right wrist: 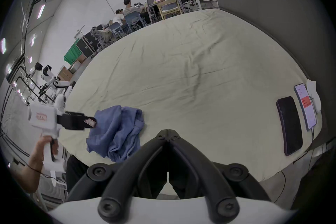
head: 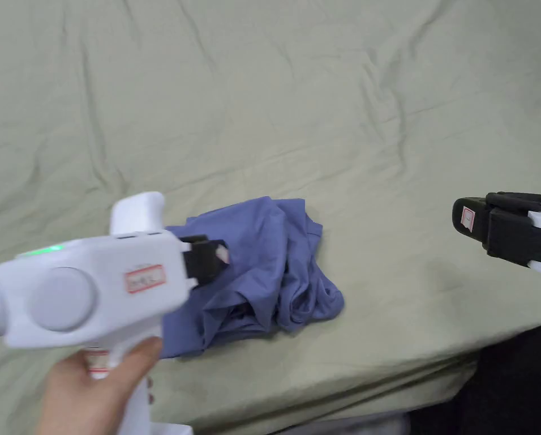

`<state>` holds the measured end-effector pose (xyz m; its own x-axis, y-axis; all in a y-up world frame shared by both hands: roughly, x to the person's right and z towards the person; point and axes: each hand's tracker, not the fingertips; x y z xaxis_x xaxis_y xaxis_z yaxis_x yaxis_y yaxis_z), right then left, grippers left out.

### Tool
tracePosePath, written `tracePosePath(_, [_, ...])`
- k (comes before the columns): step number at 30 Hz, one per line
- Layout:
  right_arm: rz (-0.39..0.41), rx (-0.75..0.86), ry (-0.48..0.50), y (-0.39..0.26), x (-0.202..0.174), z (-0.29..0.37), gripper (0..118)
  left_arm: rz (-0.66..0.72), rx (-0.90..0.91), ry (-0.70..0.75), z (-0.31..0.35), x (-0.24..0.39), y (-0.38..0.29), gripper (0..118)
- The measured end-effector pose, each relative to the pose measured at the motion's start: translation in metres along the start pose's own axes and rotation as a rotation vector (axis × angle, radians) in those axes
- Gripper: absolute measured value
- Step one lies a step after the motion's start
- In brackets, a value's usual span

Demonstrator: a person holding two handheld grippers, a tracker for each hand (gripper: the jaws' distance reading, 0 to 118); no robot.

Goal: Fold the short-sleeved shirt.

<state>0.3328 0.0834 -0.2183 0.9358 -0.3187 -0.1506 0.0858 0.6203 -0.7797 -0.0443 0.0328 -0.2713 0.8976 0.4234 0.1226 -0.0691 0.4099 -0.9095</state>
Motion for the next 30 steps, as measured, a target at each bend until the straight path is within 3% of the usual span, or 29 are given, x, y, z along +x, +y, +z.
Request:
tracePosePath(5, [-0.001, -0.008, -0.021, 0.0, 0.001, 0.003, 2, -0.103, -0.052, 0.001, -0.074, 0.058, -0.013, 6])
tracePosePath(12, [0.014, -0.022, -0.022, 0.003, -0.008, 0.001, 2, -0.034, -0.01, -0.143, -0.058, 0.062, -0.001, 5])
tracePosePath(17, [0.128, -0.035, 0.008, 0.013, -0.051, -0.004, 2, -0.067, 0.127, -0.097, 0.035, 0.018, -0.007, 5])
tracePosePath(24, [0.318, -0.128, 0.142, 0.014, -0.147, -0.058, 2, 0.06, 0.217, 0.114, 0.128, -0.078, -0.025, 5])
tracePosePath(27, [0.377, -0.223, 0.064, 0.001, -0.161, -0.112, 2, 0.135, 0.222, 0.106, 0.132, -0.102, -0.031, 5])
tracePosePath(30, [0.382, -0.348, -0.018, -0.017, -0.149, -0.169, 2, 0.189, 0.213, 0.038, 0.119, -0.112, -0.033, 5])
